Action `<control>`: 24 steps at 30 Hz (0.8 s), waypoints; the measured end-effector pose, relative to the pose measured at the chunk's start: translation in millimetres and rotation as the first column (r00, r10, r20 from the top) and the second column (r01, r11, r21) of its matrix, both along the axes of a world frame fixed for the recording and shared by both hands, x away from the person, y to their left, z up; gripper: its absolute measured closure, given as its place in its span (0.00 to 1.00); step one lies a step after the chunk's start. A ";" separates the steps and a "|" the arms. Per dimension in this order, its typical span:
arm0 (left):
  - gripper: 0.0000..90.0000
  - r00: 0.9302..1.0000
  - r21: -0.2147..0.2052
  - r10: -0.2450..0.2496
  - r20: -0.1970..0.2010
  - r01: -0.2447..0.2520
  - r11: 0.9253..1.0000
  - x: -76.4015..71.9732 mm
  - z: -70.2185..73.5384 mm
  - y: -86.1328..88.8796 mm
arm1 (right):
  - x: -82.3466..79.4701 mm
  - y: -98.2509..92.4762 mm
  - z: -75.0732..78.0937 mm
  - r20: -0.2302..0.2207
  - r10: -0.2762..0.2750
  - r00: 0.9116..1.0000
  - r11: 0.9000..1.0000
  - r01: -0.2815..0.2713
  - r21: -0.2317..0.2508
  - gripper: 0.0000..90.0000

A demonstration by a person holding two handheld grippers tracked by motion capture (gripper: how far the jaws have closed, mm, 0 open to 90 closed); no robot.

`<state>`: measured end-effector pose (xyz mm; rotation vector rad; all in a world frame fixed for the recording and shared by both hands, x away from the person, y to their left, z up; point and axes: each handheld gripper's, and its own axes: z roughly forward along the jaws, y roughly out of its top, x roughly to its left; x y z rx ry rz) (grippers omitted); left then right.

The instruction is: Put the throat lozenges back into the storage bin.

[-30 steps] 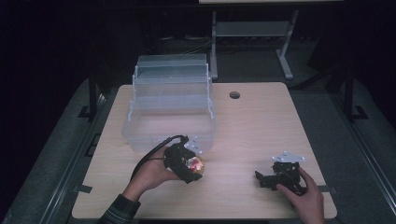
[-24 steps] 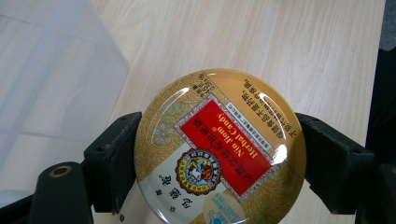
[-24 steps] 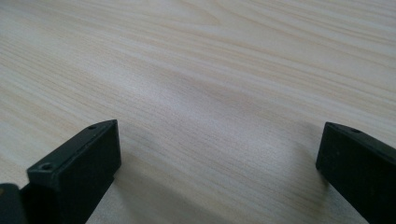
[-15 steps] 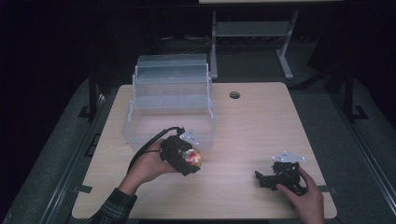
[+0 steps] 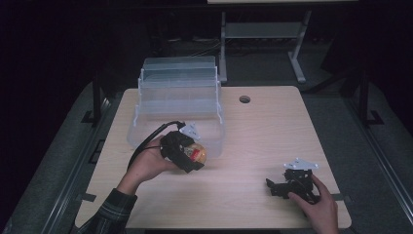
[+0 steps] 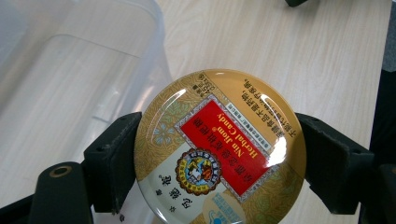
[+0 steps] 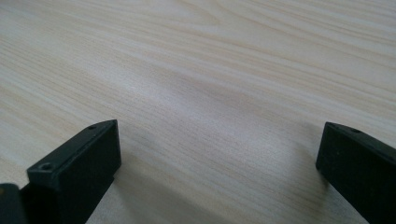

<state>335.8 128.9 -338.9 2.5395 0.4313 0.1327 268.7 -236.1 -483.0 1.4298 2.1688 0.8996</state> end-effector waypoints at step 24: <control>0.22 0.995 -0.007 0.095 0.025 -0.094 0.996 25.9 15.9 26.7 | 0.0 0.1 0.0 -0.001 0.000 1.000 1.000 0.000 0.001 0.00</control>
